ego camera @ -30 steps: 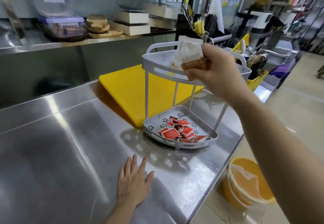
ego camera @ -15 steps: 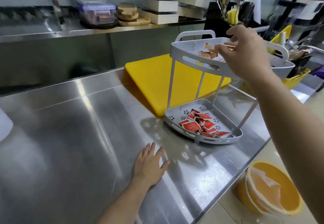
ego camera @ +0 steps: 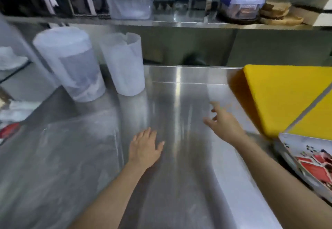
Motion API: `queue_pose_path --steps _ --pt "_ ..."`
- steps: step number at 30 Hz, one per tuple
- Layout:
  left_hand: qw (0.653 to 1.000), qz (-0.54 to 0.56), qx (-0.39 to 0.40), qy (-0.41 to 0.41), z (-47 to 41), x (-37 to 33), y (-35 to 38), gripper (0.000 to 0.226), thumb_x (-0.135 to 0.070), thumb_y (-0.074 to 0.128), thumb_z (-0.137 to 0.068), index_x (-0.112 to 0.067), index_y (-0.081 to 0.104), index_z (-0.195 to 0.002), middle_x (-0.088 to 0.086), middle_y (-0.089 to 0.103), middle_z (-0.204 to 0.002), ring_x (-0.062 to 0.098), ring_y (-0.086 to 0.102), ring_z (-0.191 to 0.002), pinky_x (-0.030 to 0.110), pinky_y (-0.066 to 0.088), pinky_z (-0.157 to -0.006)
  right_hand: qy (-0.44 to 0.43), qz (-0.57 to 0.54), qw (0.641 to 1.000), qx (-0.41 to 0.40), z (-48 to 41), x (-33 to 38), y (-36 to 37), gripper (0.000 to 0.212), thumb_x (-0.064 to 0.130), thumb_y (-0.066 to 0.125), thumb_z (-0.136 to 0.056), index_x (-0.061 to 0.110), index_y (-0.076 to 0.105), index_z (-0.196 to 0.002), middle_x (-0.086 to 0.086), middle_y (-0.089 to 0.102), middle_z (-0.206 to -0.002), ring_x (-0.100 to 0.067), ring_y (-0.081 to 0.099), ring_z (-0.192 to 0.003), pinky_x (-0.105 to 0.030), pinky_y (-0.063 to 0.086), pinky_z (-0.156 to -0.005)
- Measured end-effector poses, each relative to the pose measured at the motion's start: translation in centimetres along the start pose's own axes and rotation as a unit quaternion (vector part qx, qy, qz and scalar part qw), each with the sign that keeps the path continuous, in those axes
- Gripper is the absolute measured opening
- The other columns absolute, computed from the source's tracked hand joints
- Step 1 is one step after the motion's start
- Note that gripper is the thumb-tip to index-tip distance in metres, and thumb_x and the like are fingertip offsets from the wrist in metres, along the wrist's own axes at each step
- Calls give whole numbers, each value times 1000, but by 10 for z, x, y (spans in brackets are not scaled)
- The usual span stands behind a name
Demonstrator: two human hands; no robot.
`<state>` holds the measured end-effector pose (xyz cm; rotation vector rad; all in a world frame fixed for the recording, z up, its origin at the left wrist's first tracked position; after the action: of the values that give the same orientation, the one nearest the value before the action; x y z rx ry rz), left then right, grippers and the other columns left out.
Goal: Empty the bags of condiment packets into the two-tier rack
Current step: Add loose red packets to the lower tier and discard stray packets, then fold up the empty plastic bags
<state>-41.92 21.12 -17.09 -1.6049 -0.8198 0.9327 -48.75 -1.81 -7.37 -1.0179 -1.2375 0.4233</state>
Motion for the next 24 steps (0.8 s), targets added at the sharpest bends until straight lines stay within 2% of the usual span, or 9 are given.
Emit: queue_pose_path --steps 4,7,10,14,17,19,21,23,24 --pt "990 -28 -11 -141 29 86 -13 53 -51 45 -86 -15 52 -124 11 57 -129 27 49 -121 38 36 -98 -14 -41 990 134 -14 38 80 69 30 63 -84 12 29 -141 -20 43 -140 -35 46 -124 -46 40 -101" --pt "976 -42 -37 -212 56 140 -21 52 -48 49 -86 -12 53 -123 15 55 -131 30 46 -124 39 33 -102 -35 -10 981 192 -16 71 133 68 35 61 -85 7 32 -139 -21 47 -137 -33 46 -124 -37 37 -101" --pt "949 -40 -48 -310 83 182 -30 52 -46 49 -87 -10 51 -125 17 48 -137 31 39 -130 40 26 -108 -44 -26 972 231 -8 101 176 64 35 63 -83 8 38 -136 -19 50 -134 -30 48 -123 -31 37 -99" --pt "878 10 -56 -474 113 227 -44 57 -42 52 -86 -5 42 -129 23 44 -137 35 37 -129 47 28 -106 -30 -55 964 260 3 129 218 61 32 64 -83 6 41 -133 -17 61 -116 -30 56 -110 -27 40 -88" --pt "811 69 5 -581 129 249 -51 76 -54 55 -81 -4 32 -134 22 34 -141 36 30 -132 49 27 -106 9 -83 965 248 4 144 234 60 32 65 -82 3 42 -129 -18 58 -122 -31 54 -113 -31 41 -91" --pt "795 76 17 -602 130 254 -53 87 -59 60 -75 -4 29 -134 21 34 -141 36 29 -132 51 28 -105 45 -117 961 246 6 153 239 51 30 67 -79 4 47 -118 -18 60 -107 -29 58 -98 -31 43 -76" --pt "791 108 -14 -602 126 256 -50 88 -54 68 -70 -3 31 -131 23 36 -136 38 33 -129 52 33 -101 84 -167 948 259 7 160 243 44 27 68 -77 7 44 -107 -13 54 -91 -24 53 -82 -30 41 -59" --pt "776 181 -42 -603 118 261 -45 82 -46 74 -68 -1 35 -125 25 44 -130 41 43 -122 49 39 -96 109 -188 938 270 9 162 247 42 21 69 -74 5 44 -103 -12 53 -89 -25 53 -81 -28 41 -56" --pt "757 226 -50 -611 114 264 -43 76 -41 75 -68 0 39 -121 25 50 -126 41 50 -117 47 42 -93 116 -186 937 271 9 162 249 42 18 68 -72 1 47 -104 -14 56 -90 -25 56 -81 -29 42 -58"
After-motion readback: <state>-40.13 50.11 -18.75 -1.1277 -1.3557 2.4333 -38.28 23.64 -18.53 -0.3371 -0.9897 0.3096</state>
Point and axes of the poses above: each hand's wrist, its own z-axis away from the middle knuckle, its own y-axis out of the palm, x = y × z, the point moved 1 cm from there along -z, towards the middle knuckle
